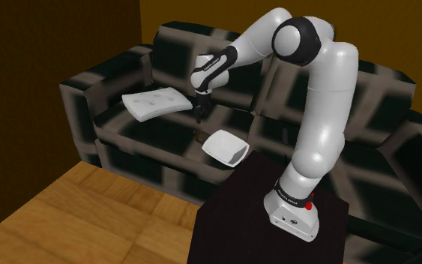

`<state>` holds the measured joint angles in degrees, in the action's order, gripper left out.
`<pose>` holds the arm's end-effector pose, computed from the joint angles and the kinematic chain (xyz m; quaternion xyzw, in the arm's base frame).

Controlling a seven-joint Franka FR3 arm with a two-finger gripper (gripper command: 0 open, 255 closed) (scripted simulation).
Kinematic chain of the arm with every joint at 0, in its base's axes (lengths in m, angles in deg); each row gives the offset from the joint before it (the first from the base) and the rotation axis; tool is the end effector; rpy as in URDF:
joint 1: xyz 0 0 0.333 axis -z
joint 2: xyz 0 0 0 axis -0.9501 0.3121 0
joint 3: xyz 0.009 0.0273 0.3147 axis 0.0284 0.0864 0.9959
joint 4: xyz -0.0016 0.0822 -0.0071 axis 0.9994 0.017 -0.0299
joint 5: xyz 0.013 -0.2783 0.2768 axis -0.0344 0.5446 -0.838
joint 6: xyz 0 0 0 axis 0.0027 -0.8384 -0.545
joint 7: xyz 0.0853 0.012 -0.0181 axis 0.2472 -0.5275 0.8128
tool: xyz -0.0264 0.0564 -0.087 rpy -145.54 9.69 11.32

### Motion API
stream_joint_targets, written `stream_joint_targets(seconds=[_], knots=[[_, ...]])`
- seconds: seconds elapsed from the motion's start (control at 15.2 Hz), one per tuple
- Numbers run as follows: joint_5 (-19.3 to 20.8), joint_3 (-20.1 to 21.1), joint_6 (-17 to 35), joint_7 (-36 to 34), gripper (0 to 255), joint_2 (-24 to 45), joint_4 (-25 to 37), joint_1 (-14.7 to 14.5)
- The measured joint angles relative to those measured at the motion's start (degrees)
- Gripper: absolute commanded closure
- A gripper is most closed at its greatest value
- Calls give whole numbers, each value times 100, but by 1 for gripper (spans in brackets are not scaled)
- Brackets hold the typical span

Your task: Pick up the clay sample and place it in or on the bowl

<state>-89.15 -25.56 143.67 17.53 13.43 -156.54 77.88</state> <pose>0.5640 -0.1233 0.2659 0.9949 0.0841 -0.0546 0.0058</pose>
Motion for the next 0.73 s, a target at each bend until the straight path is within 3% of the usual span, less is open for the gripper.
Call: stream_joint_targets(seconds=[0.73], knots=[[-169,42,34,305,0,2515,2401,351]])
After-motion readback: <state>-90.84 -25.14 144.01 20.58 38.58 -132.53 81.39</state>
